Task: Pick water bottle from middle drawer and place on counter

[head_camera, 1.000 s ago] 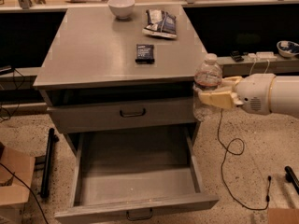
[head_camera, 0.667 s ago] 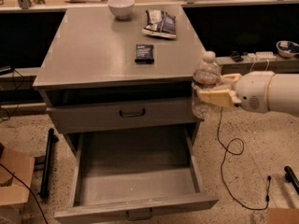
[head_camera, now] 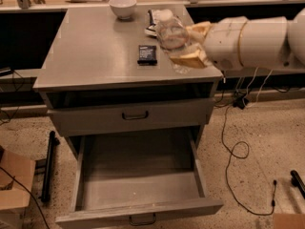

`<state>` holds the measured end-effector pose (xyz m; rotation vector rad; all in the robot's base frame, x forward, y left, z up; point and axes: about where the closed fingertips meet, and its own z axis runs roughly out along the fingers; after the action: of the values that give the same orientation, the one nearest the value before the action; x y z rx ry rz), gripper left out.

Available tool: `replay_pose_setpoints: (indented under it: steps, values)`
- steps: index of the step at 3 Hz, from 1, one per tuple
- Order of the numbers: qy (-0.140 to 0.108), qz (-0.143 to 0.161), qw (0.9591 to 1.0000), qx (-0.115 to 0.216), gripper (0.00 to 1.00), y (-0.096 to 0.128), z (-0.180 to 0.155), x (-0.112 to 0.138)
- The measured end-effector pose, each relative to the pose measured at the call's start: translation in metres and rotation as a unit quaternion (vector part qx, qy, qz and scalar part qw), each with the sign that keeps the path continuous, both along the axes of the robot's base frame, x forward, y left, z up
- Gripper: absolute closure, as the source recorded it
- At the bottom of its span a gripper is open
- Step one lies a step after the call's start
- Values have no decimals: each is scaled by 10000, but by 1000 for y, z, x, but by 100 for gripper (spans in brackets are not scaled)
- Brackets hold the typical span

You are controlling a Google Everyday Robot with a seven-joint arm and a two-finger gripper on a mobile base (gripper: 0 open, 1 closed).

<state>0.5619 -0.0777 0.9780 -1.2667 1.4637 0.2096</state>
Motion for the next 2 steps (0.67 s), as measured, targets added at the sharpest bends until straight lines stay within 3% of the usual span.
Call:
replay_pose_setpoints:
  steps: [1,2]
  values:
    - [-872,679,9907,-796,100,61,43,15]
    - [-1218,1282,9762,-1258,100,117,66,45]
